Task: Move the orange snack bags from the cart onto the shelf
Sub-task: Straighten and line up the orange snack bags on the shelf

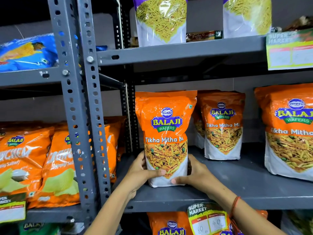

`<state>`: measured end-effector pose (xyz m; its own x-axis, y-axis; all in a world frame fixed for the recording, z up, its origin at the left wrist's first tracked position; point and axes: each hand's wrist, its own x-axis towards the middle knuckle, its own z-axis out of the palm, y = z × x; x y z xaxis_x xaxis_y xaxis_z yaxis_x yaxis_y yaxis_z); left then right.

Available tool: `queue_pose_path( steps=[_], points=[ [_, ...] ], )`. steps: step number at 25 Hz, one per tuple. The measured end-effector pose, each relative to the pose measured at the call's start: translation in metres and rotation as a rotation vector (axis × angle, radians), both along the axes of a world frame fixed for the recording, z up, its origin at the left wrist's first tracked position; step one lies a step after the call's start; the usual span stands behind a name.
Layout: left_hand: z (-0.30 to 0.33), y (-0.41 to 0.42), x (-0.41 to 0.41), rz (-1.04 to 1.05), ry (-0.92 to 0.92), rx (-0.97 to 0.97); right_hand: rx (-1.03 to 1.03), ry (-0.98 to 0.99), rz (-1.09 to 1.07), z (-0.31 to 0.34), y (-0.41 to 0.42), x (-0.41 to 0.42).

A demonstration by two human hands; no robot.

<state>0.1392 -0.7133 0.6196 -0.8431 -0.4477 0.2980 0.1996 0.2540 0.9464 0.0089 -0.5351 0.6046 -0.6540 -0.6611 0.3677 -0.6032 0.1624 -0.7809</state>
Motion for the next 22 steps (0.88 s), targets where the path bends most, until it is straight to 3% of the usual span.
queue_pose_path(
  steps=[6, 8, 11, 13, 15, 18, 22],
  points=[
    [0.008, 0.015, 0.012, 0.041, 0.059, -0.002, 0.003, -0.057, 0.088, 0.006, 0.011, -0.002],
    [0.021, 0.029, 0.016, 0.225, 0.203, -0.036, -0.075, -0.121, 0.088, 0.02, 0.029, -0.009],
    [0.049, 0.064, 0.016, 0.441, 0.569, -0.187, -0.278, -0.133, -0.011, 0.05, 0.068, -0.034],
    [0.065, 0.099, 0.005, 0.43, 0.762, -0.328, -0.424, -0.108, -0.105, 0.065, 0.09, -0.054],
    [0.072, 0.135, -0.025, 0.343, 0.823, -0.428, -0.526, -0.094, -0.176, 0.07, 0.106, -0.08],
    [0.068, 0.169, -0.092, 0.198, 0.668, -0.379, -0.499, -0.121, -0.261, 0.059, 0.114, -0.119],
    [0.049, 0.153, -0.175, 0.206, 0.105, -0.131, -0.322, -0.244, -0.199, 0.033, 0.109, -0.156]
  ],
)
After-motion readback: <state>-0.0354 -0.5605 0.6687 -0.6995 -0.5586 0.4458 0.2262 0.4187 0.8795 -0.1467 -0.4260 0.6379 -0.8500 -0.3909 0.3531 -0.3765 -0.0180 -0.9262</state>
